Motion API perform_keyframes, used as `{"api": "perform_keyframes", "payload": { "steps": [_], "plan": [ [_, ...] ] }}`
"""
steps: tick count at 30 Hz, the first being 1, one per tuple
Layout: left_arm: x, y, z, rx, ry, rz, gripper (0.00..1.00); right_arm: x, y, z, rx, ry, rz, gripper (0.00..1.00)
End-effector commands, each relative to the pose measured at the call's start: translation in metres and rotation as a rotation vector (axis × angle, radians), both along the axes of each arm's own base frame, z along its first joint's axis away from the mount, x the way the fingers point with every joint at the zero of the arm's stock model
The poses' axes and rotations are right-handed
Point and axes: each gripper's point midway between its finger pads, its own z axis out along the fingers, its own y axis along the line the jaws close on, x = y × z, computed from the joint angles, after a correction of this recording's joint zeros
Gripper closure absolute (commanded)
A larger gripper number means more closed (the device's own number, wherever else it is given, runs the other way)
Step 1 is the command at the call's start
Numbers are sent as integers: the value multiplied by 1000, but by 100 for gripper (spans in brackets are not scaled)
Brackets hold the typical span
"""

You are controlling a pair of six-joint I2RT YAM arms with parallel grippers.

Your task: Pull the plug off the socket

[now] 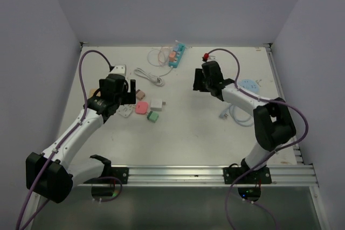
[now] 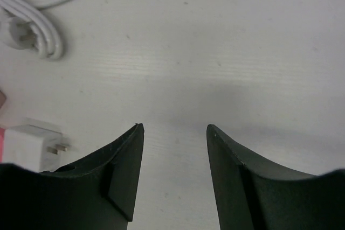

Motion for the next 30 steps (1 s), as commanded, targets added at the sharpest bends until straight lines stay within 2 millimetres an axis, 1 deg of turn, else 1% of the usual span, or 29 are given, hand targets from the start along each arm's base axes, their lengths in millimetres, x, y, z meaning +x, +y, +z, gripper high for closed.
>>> {"api": "perform_keyframes", "payload": {
  "steps": [1,2,3,4,5,7,8,10,11,13,14,16,17,18,19,20,21,22,23,24,25,26,27,28,29,30],
  "plan": [
    [7,1,11,-6,-56,8,0,27,68,11,79,-95,210,46],
    [7,1,10,-5,-52,7,0,34,88,26,114,-120,272,45],
    [8,1,10,-8,-54,7,0,38,99,27,122,-125,312,42],
    [8,0,10,-10,-55,8,0,37,115,12,101,-106,371,40],
    [8,1,9,-8,-52,8,0,48,131,31,114,-155,408,37],
    [8,0,9,-9,-52,8,0,52,155,32,97,-183,496,31],
    [8,1,9,-8,-53,11,0,60,167,32,95,-197,522,30],
    [8,2,10,-6,-57,14,0,63,184,31,97,-206,576,26],
    [8,2,11,-8,-58,15,0,71,193,27,98,-208,588,25],
    [8,2,11,-7,-59,14,0,72,205,17,86,-192,629,23],
    [8,2,11,-8,-59,13,0,78,213,12,82,-194,645,23],
    [8,1,11,-12,-60,14,0,77,223,-1,58,-171,684,22],
    [8,1,11,-13,-60,10,0,83,230,7,59,-192,691,22],
    [8,0,11,-15,-59,8,0,82,231,-16,39,-151,697,21],
    [8,0,11,-17,-60,8,0,83,234,-20,34,-146,703,22],
    [8,0,11,-16,-58,6,0,87,238,-19,30,-158,702,22],
    [8,-1,10,-17,-56,4,0,86,239,-33,13,-133,703,22],
    [8,-1,11,-18,-57,1,0,87,242,-38,2,-131,706,22],
    [8,-1,11,-19,-57,2,0,92,243,-36,-10,-141,692,25],
    [8,-2,10,-19,-55,-1,0,91,241,-48,-23,-116,688,27],
    [8,-2,11,-22,-59,-2,0,92,240,-48,-28,-115,679,29],
    [8,-2,11,-22,-59,-2,0,95,235,-51,-48,-112,657,32],
    [8,-2,12,-23,-62,-2,0,94,233,-53,-51,-110,648,44],
    [8,-2,12,-22,-62,-3,0,91,227,-56,-61,-98,636,49],
    [8,-2,12,-23,-63,-5,0,90,223,-54,-67,-103,624,57],
    [8,-2,12,-24,-62,-6,0,93,217,-52,-76,-116,601,68]
  ]
}}
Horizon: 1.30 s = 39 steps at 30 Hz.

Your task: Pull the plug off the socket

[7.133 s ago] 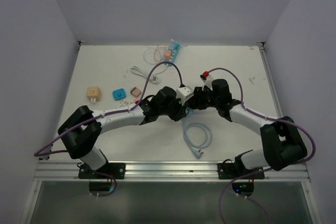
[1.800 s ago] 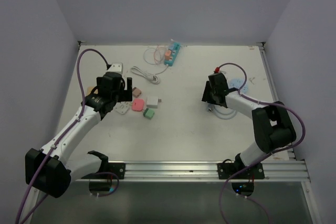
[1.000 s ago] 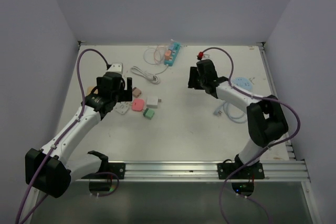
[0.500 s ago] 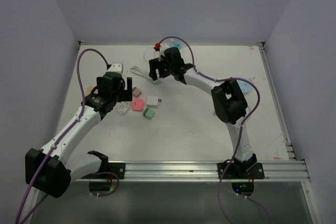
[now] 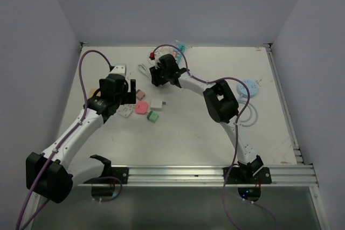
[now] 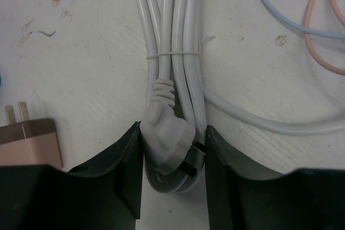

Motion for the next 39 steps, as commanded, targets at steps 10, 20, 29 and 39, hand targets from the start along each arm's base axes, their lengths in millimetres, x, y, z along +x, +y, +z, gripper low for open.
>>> {"api": "perform_keyframes", "payload": {
  "steps": [10,20,29,39],
  "plan": [
    [6,-4,14,-30,-63,-14,0,-31,-132,9,-86,58,-236,88],
    [6,-4,11,-31,-56,-19,0,-142,-191,-7,-71,306,-328,88],
    [7,-6,9,-31,-51,-25,0,-270,-225,-8,-58,542,-346,74],
    [8,-7,3,-28,-34,-28,0,-273,-237,50,-3,398,-355,28]
  ]
}}
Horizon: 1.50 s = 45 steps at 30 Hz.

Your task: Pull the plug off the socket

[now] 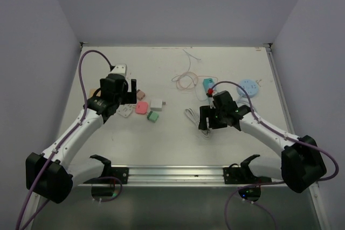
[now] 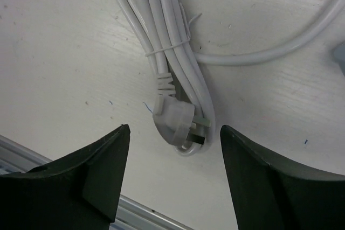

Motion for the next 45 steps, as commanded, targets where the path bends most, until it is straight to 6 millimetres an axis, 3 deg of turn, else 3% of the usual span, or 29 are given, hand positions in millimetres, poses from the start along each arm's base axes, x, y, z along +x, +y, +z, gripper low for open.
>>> {"api": "perform_keyframes", "payload": {
  "steps": [1,4,8,11,14,18,24,30,37,41,45],
  "plan": [
    [7,-2,1,-7,-25,-7,0,22,2,42,17,-110,-30,28],
    [7,-1,0,-4,-23,-5,0,50,-12,70,-10,-236,-109,28],
    [7,-1,0,-5,-23,-4,0,92,-52,98,-52,-365,-291,30],
    [7,-4,-2,-10,-18,-14,1,118,-78,110,-11,-415,-435,39],
    [8,-4,-2,-11,-16,-15,0,138,-99,107,45,-421,-581,48],
    [8,-5,-2,-13,-18,-19,0,164,-106,86,60,-382,-643,52],
    [7,-4,0,-9,-22,-20,1,197,-96,53,87,-338,-590,59],
    [7,-7,-2,-17,-19,-37,1,211,-74,27,94,-287,-413,60],
    [7,-8,-2,-16,-18,-43,1,191,-36,7,151,-200,-241,60],
    [7,-11,-4,-25,-13,-61,1,168,-3,-9,129,-145,-132,60],
    [8,-12,-5,-23,-10,-61,1,152,12,-21,115,-111,-92,60]
  ]
}}
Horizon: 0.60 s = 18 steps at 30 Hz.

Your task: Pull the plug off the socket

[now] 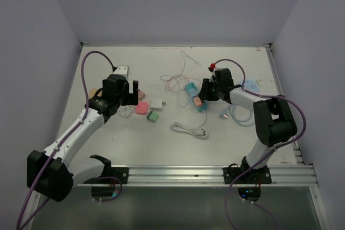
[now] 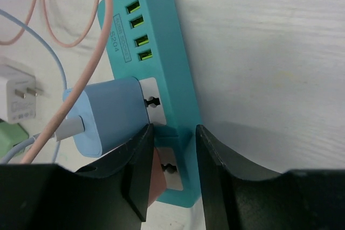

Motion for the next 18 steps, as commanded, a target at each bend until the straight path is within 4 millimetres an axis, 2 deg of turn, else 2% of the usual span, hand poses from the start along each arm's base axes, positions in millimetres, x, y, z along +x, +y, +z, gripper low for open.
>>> {"api": "perform_keyframes", "payload": {
  "steps": [1,5,8,14,18],
  "plan": [
    [9,-3,5,-3,-38,-20,1,-18,16,-16,-13,53,79,59],
    [9,-3,3,1,-35,-20,1,-20,15,-18,-27,60,69,54],
    [9,-2,2,4,-31,-19,1,-20,18,-12,-10,57,79,51],
    [9,-3,-2,1,-20,-23,1,-27,30,-2,64,81,103,50],
    [9,-8,0,-16,-21,-41,1,-29,24,2,47,66,83,51]
  ]
}}
